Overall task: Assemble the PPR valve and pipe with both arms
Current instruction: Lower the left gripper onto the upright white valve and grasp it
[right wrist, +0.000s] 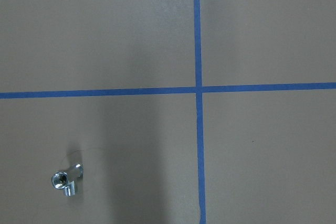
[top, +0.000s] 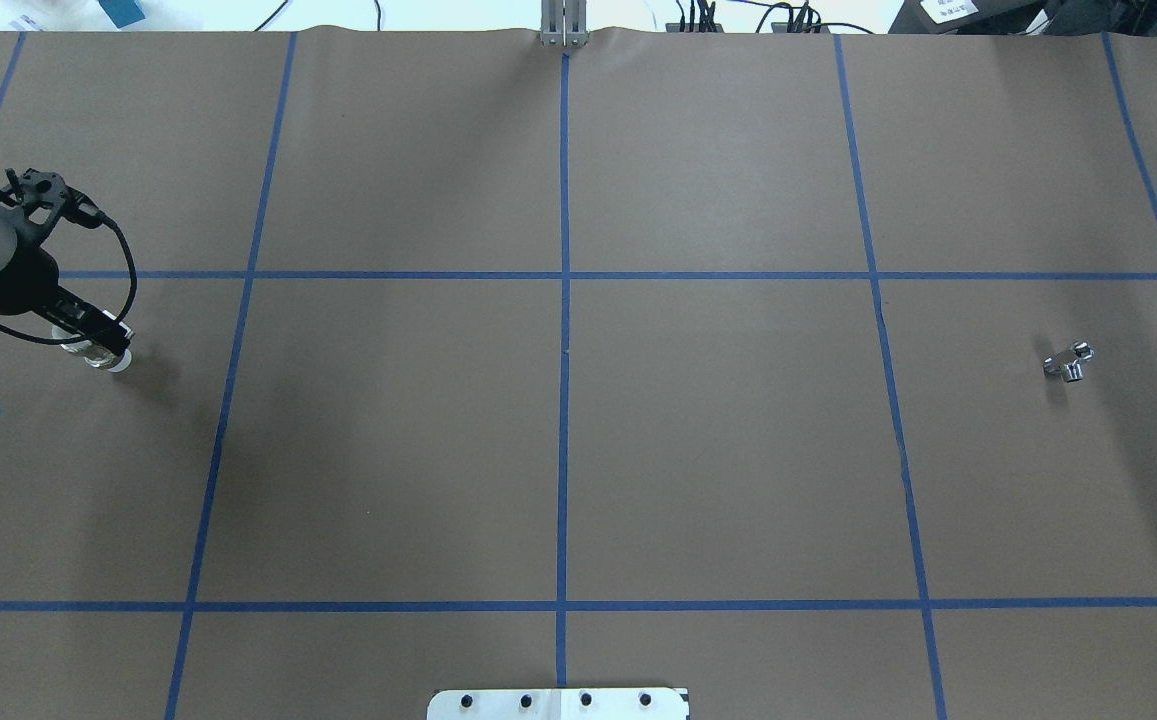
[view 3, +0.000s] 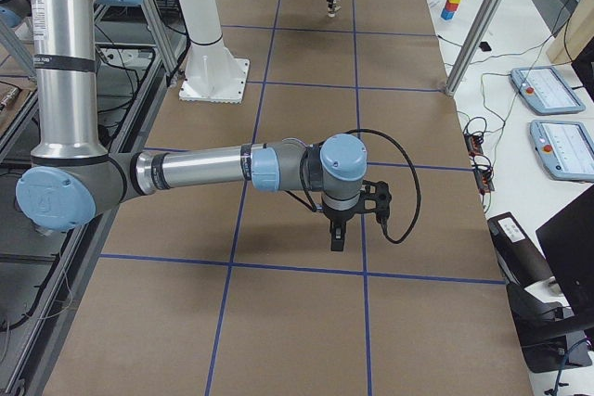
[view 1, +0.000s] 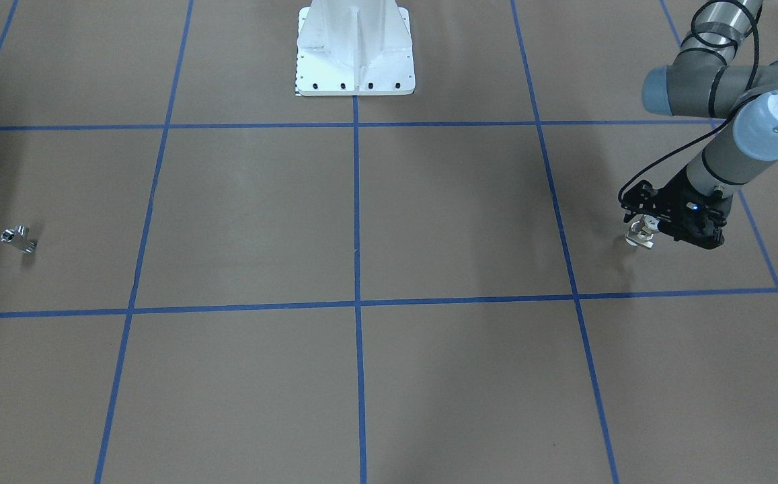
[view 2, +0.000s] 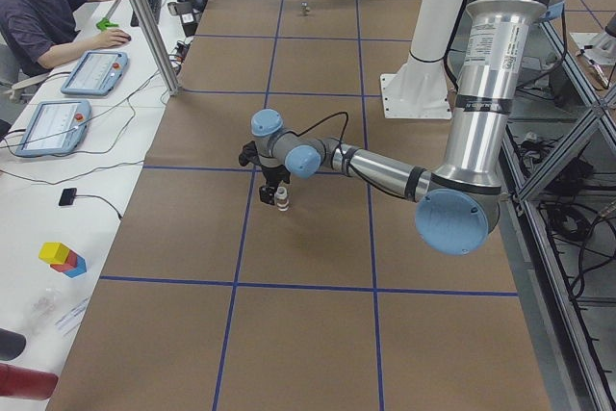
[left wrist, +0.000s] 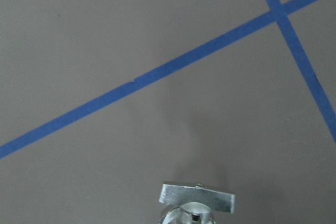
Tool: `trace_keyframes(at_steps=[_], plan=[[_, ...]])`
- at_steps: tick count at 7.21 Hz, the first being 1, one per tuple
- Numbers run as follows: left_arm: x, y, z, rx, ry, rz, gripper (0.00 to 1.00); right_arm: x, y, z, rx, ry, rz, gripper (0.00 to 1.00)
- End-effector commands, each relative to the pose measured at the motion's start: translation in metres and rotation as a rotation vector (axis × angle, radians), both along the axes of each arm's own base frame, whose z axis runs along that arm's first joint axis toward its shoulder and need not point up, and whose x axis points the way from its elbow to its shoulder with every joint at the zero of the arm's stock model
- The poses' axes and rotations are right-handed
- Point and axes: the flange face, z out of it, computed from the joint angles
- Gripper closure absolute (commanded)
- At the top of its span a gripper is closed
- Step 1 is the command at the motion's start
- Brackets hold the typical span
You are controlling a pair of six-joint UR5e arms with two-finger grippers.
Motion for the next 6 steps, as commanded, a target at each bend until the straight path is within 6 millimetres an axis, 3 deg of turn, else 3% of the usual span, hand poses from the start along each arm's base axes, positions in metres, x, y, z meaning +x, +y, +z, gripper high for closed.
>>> trace_keyframes(at_steps=[1, 3, 6], plan=[[0.0008, 0.0010, 0.0034, -0.018, 0.004, 0.007, 0.13, 0.0000, 0.0002, 0.0003, -0.003, 0.001, 0.000, 0.00], [0.0018, 0.0009, 0.0093, -0.029, -0.005, 0.007, 0.31, 0.0000, 0.0002, 0.0012, -0.006, 0.000, 0.000, 0.00], [0.0006, 0.0011, 0.0089, -0.030, -0.005, 0.005, 0.42, 0.0004, 0.0001, 0.0022, -0.006, 0.005, 0.000, 0.00]])
